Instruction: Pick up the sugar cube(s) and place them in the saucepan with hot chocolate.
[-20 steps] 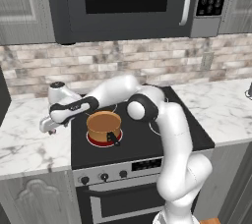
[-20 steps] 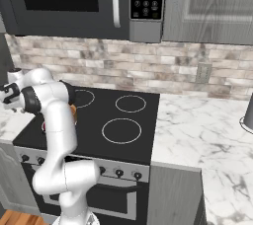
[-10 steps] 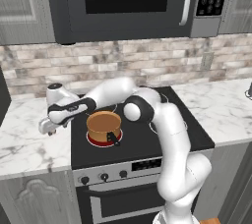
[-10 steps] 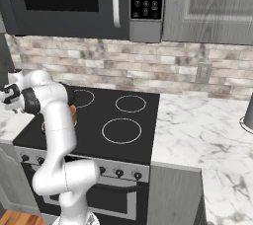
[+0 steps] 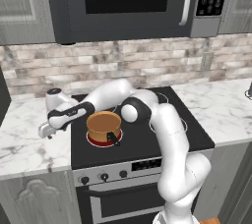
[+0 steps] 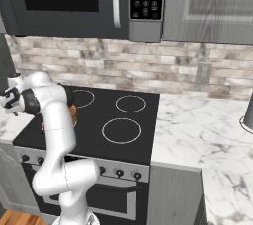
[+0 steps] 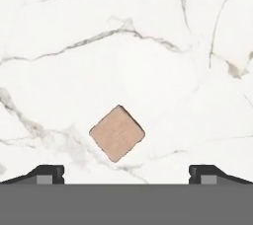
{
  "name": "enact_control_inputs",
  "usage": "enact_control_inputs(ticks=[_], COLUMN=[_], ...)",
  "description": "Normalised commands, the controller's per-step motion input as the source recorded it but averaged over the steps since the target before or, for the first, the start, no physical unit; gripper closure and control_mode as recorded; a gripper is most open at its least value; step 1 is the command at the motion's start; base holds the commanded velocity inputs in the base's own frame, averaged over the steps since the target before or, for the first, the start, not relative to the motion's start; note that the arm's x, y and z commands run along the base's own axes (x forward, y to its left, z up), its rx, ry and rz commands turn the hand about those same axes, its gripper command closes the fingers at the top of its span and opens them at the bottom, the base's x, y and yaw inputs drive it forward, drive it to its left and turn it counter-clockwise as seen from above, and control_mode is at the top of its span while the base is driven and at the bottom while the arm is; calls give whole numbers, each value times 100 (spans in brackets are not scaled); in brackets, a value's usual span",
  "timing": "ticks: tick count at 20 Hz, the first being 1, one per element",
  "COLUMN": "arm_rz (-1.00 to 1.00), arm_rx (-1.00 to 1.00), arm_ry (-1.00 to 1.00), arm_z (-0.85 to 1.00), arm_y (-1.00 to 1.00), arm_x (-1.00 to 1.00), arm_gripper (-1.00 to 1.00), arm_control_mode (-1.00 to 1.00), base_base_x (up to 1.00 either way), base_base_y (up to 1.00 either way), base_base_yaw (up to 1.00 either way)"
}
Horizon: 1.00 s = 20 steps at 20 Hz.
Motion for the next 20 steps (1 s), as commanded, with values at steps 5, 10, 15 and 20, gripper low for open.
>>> enact_control_inputs(ticks=[5, 10, 15, 20], arm_rz=[0, 0, 0, 0], arm_rx=[-1, -1, 0, -1], arm_ry=[-5, -4, 0, 0], arm_z=[0, 0, 0, -2], arm_y=[15, 9, 2, 0], arm_x=[0, 0, 2, 8], arm_gripper=[-100, -100, -100, -100], arm_control_mode=[-100, -100, -100, -100], base_base_x=[0, 0, 0, 0], base_base_y=[0, 0, 0, 0], base_base_yaw=[0, 0, 0, 0])
